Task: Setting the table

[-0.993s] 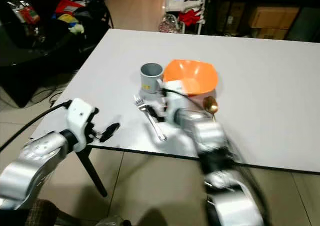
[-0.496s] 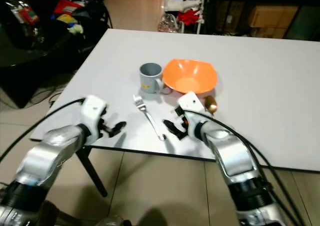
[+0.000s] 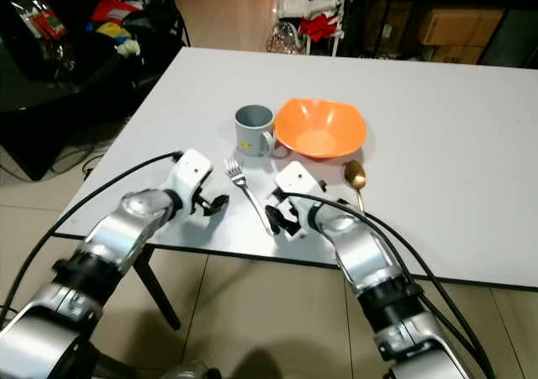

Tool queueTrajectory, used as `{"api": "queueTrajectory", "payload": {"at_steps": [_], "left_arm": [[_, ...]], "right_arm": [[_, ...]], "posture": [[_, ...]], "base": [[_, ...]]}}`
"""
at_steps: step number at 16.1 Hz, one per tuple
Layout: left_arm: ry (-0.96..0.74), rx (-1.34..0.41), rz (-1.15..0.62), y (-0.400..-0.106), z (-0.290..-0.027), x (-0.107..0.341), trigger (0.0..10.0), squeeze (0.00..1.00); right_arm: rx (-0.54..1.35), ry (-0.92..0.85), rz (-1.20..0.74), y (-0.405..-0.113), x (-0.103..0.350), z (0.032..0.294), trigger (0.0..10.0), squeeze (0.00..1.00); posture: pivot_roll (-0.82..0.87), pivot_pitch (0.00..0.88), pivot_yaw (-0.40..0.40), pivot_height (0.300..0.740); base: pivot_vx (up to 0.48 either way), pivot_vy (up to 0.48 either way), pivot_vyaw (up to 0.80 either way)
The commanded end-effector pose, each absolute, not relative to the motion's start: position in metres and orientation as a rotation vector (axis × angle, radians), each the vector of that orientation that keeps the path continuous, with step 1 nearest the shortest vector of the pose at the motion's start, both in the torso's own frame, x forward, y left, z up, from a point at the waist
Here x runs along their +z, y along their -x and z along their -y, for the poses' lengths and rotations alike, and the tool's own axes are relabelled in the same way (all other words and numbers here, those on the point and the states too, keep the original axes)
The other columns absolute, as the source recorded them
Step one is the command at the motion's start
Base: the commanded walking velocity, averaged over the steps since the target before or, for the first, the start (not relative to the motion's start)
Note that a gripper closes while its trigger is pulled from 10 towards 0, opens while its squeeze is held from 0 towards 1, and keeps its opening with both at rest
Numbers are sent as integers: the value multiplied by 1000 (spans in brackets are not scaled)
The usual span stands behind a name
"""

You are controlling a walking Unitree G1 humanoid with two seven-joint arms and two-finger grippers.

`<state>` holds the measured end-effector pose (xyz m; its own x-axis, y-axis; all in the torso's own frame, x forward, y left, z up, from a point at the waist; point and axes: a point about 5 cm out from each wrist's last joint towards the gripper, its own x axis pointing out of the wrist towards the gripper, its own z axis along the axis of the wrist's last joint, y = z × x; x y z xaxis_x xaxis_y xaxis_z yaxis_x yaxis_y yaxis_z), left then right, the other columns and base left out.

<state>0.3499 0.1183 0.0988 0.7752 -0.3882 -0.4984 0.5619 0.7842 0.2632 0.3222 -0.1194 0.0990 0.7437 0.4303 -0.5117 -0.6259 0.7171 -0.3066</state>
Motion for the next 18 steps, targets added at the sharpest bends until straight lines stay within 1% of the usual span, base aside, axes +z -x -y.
{"api": "queueTrajectory", "payload": {"at_steps": [1, 4, 6, 8, 10, 11, 12, 14, 15, 17, 18], "left_arm": [[-466, -525, -480, -352, -118, 88, 10000, 0], [-453, -525, -484, -358, -113, 87, 10000, 0], [-460, -524, -479, -361, -111, 88, 10000, 0], [-480, -506, -471, -365, -115, 89, 10000, 0], [-490, -469, -459, -369, -126, 93, 10000, 0], [-499, -441, -445, -372, -135, 97, 10000, 0], [-481, -401, -426, -376, -151, 106, 10000, 0], [-477, -378, -412, -379, -161, 112, 10000, 0], [-446, -375, -396, -381, -164, 119, 10000, 0], [-413, -414, -382, -380, -156, 123, 10000, 0], [-377, -461, -375, -377, -143, 123, 10000, 0]], "right_arm": [[669, 489, -449, -319, 91, 109, 10000, 0], [722, 454, -436, -318, 91, 96, 10000, 0], [723, 439, -438, -320, 89, 93, 10000, 0], [709, 449, -439, -321, 87, 92, 10000, 0], [696, 429, -425, -323, 90, 94, 10000, 0], [688, 418, -407, -323, 95, 97, 10000, 0], [681, 379, -376, -320, 105, 106, 10000, 0], [674, 316, -350, -315, 115, 113, 10000, 0], [672, 258, -318, -306, 126, 124, 10000, 0], [647, 258, -297, -297, 133, 139, 10000, 0], [619, 268, -292, -290, 138, 150, 10000, 0]], "posture": [[104, 0, 65, 740], [102, 0, 66, 740], [102, 0, 67, 740], [101, 0, 68, 740], [103, 0, 70, 740], [104, 0, 71, 740], [105, 0, 71, 740], [103, 0, 72, 740], [100, 0, 74, 740], [93, 0, 79, 740], [83, 0, 87, 740]], "base": [[0, 0, 0], [0, 0, 0], [0, 0, 0], [0, 0, 0], [0, 0, 0], [0, 0, 0], [0, 0, 0], [0, 0, 0], [0, 0, 0], [0, 0, 0], [0, 0, 0]]}}
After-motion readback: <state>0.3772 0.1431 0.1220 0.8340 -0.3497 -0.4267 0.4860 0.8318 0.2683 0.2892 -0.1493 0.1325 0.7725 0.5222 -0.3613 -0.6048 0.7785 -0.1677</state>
